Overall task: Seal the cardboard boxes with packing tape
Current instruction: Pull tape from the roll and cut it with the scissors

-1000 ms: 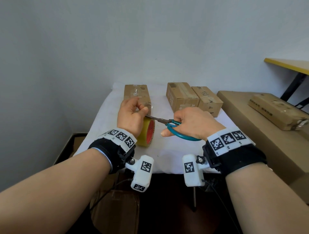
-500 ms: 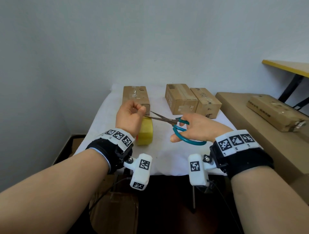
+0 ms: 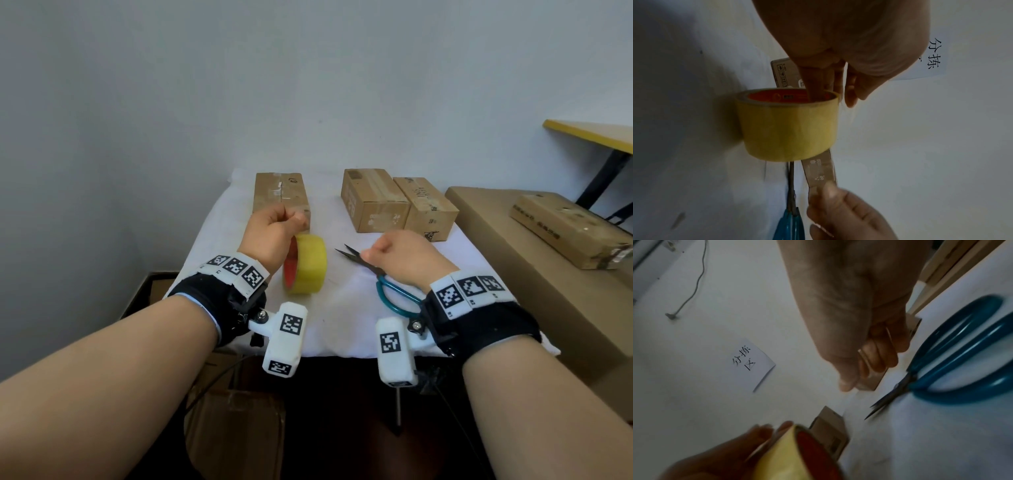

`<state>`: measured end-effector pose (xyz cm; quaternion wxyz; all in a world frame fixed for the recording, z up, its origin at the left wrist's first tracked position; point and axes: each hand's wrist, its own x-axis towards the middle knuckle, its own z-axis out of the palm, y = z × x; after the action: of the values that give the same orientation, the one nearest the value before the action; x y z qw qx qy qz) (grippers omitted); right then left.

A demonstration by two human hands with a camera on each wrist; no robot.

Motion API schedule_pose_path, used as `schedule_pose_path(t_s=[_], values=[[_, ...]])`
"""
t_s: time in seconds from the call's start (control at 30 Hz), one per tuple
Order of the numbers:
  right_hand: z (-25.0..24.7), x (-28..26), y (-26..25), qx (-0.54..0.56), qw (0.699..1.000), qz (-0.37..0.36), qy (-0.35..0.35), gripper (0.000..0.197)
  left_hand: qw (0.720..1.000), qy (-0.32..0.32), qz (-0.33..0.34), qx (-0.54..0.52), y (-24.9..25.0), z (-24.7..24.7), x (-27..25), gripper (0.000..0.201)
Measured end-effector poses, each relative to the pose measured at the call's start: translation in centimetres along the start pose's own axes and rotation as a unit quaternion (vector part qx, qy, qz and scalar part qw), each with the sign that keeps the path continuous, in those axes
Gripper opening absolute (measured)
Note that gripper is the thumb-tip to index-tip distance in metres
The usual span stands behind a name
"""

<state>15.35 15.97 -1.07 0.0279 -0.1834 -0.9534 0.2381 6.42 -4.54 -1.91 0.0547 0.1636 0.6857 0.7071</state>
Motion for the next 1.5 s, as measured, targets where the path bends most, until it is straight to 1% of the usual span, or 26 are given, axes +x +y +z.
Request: schedule_pose_path(t_s=[0.03, 0.07, 0.13, 0.23, 0.37, 0.5, 0.57, 0.67, 0.7, 0.73, 0.83, 0.9, 0.97, 1.03, 1.07, 1.1, 1.17, 1.2, 1.27, 1.3, 1.33, 1.37, 1.4, 1.43, 1.5], values=[[0.4, 0.0, -0.8, 0.052, 0.999, -0.008, -0.006, 0.061, 1.000, -0.004, -0.003, -0.007, 0.0, 0.1, -0.1, 0.014], [0.8, 0.0, -1.6, 0.099, 0.995, -0.012, -0.024, 0.065, 1.000, -0.008, -0.006, -0.013, -0.1, 0.1, -0.1, 0.013], [1.8, -0.2, -2.9, 0.171, 0.982, -0.003, -0.074, 0.061, 0.999, -0.020, -0.012, -0.027, 0.0, 0.4, -0.4, 0.005], [2.5, -0.3, -4.3, 0.237, 0.965, 0.011, -0.115, 0.056, 0.999, -0.025, -0.016, -0.026, 0.0, 0.5, -0.6, 0.010], [2.7, -0.1, -5.0, 0.325, 0.939, 0.001, -0.115, 0.035, 1.000, -0.011, -0.016, -0.006, -0.3, 0.1, -0.4, 0.013], [2.6, 0.2, -5.4, 0.359, 0.928, 0.016, -0.096, 0.034, 0.999, 0.004, -0.028, -0.038, -0.1, 0.0, -0.3, 0.012], [2.4, 0.1, -5.5, 0.379, 0.920, 0.024, -0.096, 0.032, 0.998, 0.025, -0.022, -0.053, 0.2, 0.2, -0.3, 0.011], [2.1, -0.2, -5.9, 0.381, 0.918, 0.011, -0.112, 0.020, 0.991, 0.106, -0.030, -0.073, 0.3, -0.4, 0.5, 0.010], [2.0, -0.4, -6.1, 0.375, 0.921, 0.005, -0.108, 0.019, 0.990, 0.116, -0.038, -0.074, 0.3, -0.8, 0.7, 0.011], [1.8, -0.5, -6.2, 0.362, 0.928, 0.000, -0.092, 0.021, 0.991, 0.107, -0.045, -0.070, 0.3, -1.2, 1.0, 0.011], [0.3, -0.7, -5.6, 0.289, 0.957, -0.014, 0.007, 0.027, 0.996, 0.042, -0.065, -0.052, 0.4, -2.2, 1.1, 0.012], [-0.8, -0.5, -4.5, 0.186, 0.979, -0.019, 0.077, 0.035, 0.995, 0.010, -0.080, -0.066, 0.7, -2.7, 0.9, 0.008], [-1.3, -0.2, -3.1, 0.039, 0.993, 0.014, 0.110, 0.044, 0.990, -0.017, -0.099, -0.103, 0.9, -3.1, 0.8, 0.018], [-1.2, 0.1, -1.8, -0.080, 0.988, 0.070, 0.115, 0.034, 0.983, -0.039, -0.121, -0.134, 1.1, -3.3, 0.6, 0.033], [-0.8, 0.2, -1.3, -0.116, 0.983, 0.091, 0.105, 0.027, 0.981, -0.049, -0.129, -0.139, 1.1, -3.5, 0.6, 0.041], [-0.4, 0.2, -1.0, -0.137, 0.981, 0.106, 0.090, 0.022, 0.980, -0.059, -0.133, -0.138, 1.2, -3.7, 0.5, 0.048], [0.0, 0.2, -0.8, -0.149, 0.979, 0.121, 0.066, 0.019, 0.979, -0.079, -0.134, -0.130, 1.2, -4.0, 0.6, 0.061], [0.0, 0.2, -0.9, -0.152, 0.978, 0.125, 0.067, 0.019, 0.980, -0.087, -0.132, -0.123, 1.2, -4.1, 0.7, 0.066], [-0.5, 0.2, -1.5, -0.159, 0.976, 0.117, 0.095, 0.021, 0.981, -0.105, -0.127, -0.106, 1.1, -4.2, 0.7, 0.074], [-0.7, 0.2, -2.0, -0.145, 0.978, 0.102, 0.109, 0.023, 0.981, -0.113, -0.124, -0.099, 1.1, -4.1, 0.7, 0.076], [-0.9, 0.2, -2.5, -0.105, 0.985, 0.080, 0.111, 0.028, 0.981, -0.121, -0.122, -0.093, 1.1, -4.1, 0.7, 0.079], [-0.9, 0.3, -3.0, -0.039, 0.993, 0.050, 0.102, 0.036, 0.981, -0.128, -0.120, -0.086, 1.1, -4.1, 0.6, 0.081], [-0.9, 0.3, -3.7, 0.042, 0.995, 0.019, 0.083, 0.044, 0.981, -0.134, -0.118, -0.077, 1.1, -4.0, 0.6, 0.083], [-0.7, 0.1, -4.5, 0.120, 0.991, -0.003, 0.057, 0.048, 0.981, -0.140, -0.116, -0.068, 1.1, -3.9, 0.5, 0.085], [-0.3, -0.4, -6.0, 0.235, 0.972, -0.017, -0.014, 0.046, 0.981, -0.151, -0.109, -0.046, 1.0, -3.9, 0.4, 0.087]])
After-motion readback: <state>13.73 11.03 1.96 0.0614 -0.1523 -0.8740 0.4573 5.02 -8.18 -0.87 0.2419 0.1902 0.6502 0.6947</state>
